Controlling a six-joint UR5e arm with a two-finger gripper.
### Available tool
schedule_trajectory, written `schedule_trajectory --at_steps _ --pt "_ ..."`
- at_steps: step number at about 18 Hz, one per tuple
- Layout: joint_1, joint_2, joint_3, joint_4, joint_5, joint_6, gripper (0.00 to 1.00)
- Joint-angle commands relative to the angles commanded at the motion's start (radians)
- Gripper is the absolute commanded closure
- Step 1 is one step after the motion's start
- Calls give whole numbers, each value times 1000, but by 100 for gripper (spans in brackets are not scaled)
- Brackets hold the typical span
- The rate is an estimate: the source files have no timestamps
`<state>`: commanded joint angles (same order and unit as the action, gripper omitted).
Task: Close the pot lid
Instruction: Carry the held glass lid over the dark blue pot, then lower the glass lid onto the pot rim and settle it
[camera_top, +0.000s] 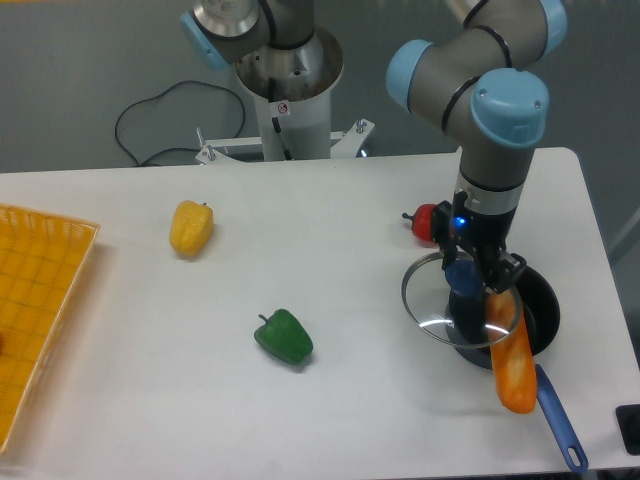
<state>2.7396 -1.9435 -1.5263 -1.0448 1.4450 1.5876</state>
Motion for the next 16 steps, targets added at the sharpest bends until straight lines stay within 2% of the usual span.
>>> schedule_trajectory --at_steps 2,8,10,16 --pt "8 -18 8 22 -3 0 60" --pt "18 -55 31 29 -8 -3 60" --pt "20 -60 31 51 -15 -3 60" --pt "37 -80 34 57 -20 0 60"
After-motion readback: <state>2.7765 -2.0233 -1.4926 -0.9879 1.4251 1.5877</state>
